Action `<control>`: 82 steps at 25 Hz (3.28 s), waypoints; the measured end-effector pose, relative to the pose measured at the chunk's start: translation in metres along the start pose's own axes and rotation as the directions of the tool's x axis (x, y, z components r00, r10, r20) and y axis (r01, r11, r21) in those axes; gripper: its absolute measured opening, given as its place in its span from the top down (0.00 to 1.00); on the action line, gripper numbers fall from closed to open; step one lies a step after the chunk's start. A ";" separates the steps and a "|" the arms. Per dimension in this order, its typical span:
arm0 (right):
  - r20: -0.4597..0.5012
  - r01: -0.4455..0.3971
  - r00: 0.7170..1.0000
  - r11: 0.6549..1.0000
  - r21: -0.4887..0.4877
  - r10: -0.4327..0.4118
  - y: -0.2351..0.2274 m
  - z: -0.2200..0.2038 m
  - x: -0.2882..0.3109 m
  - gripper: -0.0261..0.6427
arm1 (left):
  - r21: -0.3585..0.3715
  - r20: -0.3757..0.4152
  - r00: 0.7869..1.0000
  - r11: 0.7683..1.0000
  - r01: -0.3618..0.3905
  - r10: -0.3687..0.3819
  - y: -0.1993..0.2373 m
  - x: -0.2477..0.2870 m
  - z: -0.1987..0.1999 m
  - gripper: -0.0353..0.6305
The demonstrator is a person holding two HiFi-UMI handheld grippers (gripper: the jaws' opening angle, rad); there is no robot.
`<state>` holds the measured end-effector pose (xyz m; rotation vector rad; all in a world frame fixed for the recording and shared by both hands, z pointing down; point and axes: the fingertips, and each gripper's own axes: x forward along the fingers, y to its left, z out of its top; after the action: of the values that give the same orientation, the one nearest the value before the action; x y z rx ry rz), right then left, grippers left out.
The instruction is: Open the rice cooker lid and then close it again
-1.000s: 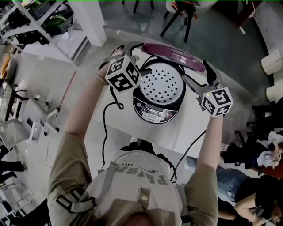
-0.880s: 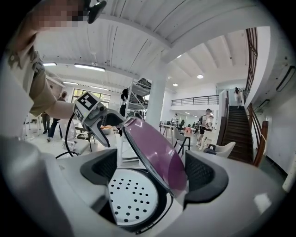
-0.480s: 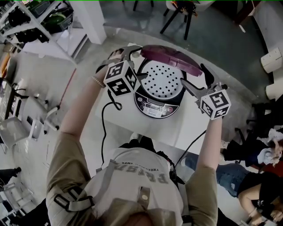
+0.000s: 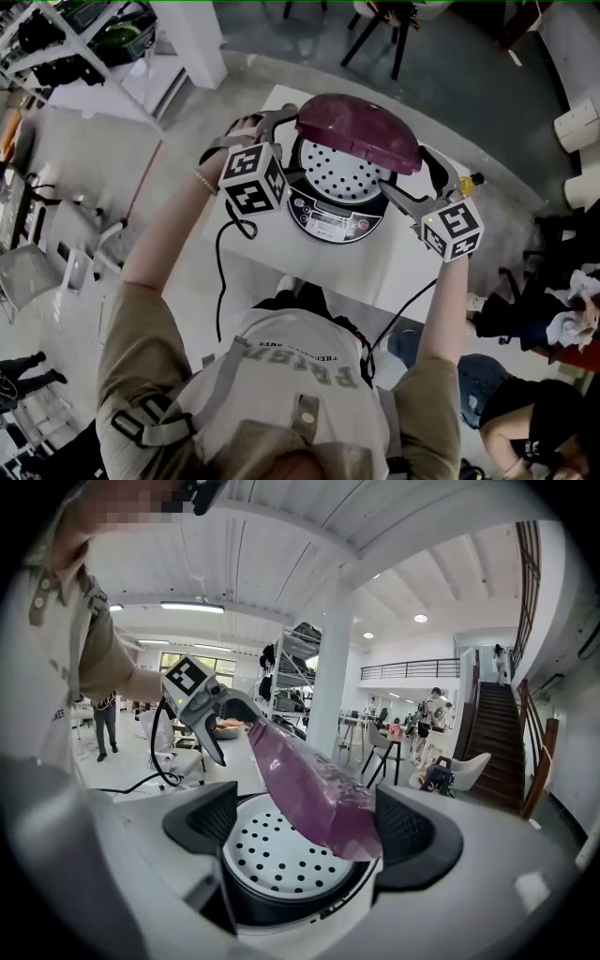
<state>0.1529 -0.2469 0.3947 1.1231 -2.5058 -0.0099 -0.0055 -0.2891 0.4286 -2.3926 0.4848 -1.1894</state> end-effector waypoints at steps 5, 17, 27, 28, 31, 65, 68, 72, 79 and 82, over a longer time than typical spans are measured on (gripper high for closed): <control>-0.023 -0.022 0.999 1.000 -0.001 0.022 0.011 -0.011 -0.001 0.31 | 0.011 -0.020 0.999 0.999 0.031 -0.031 -0.015 0.000 -0.007 0.25; -0.102 -0.121 0.988 0.993 -0.006 0.120 0.041 -0.039 0.000 0.31 | 0.057 -0.101 0.986 0.989 0.136 -0.130 -0.055 0.004 -0.029 0.25; -0.217 -0.201 0.957 0.979 -0.018 0.192 0.065 -0.072 0.001 0.31 | 0.080 -0.174 0.962 0.970 0.228 -0.211 -0.088 0.014 -0.052 0.25; -0.227 -0.207 0.954 0.978 -0.020 0.197 0.067 -0.075 0.001 0.31 | 0.082 -0.179 0.960 0.969 0.235 -0.217 -0.091 0.015 -0.054 0.25; -0.254 -0.227 0.943 0.974 -0.020 0.215 0.071 -0.083 0.003 0.31 | 0.085 -0.193 0.953 0.963 0.255 -0.235 -0.097 0.020 -0.060 0.25; -0.465 -0.417 0.809 0.909 -0.022 0.360 0.093 -0.117 0.005 0.28 | 0.193 -0.342 0.881 0.893 0.406 -0.326 -0.117 0.036 -0.087 0.25; -0.492 -0.439 0.787 0.898 -0.024 0.372 0.094 -0.119 0.004 0.28 | 0.223 -0.372 0.869 0.877 0.425 -0.327 -0.117 0.037 -0.089 0.25; -0.514 -0.463 0.762 0.886 -0.008 0.394 0.094 -0.121 0.003 0.28 | 0.247 -0.403 0.854 0.859 0.448 -0.329 -0.117 0.038 -0.091 0.25; -0.626 -0.518 0.676 0.855 -0.026 0.390 0.094 -0.127 0.001 0.27 | 0.240 -0.412 0.843 0.851 0.467 -0.346 -0.116 0.040 -0.090 0.25; -0.646 -0.524 0.658 0.851 -0.026 0.386 0.095 -0.129 0.001 0.27 | 0.241 -0.413 0.843 0.851 0.466 -0.345 -0.117 0.041 -0.091 0.25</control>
<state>0.1302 -0.1637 0.5293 0.2836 -2.0320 0.2006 -0.0420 -0.2289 0.5651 -2.0407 -0.1488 -1.7542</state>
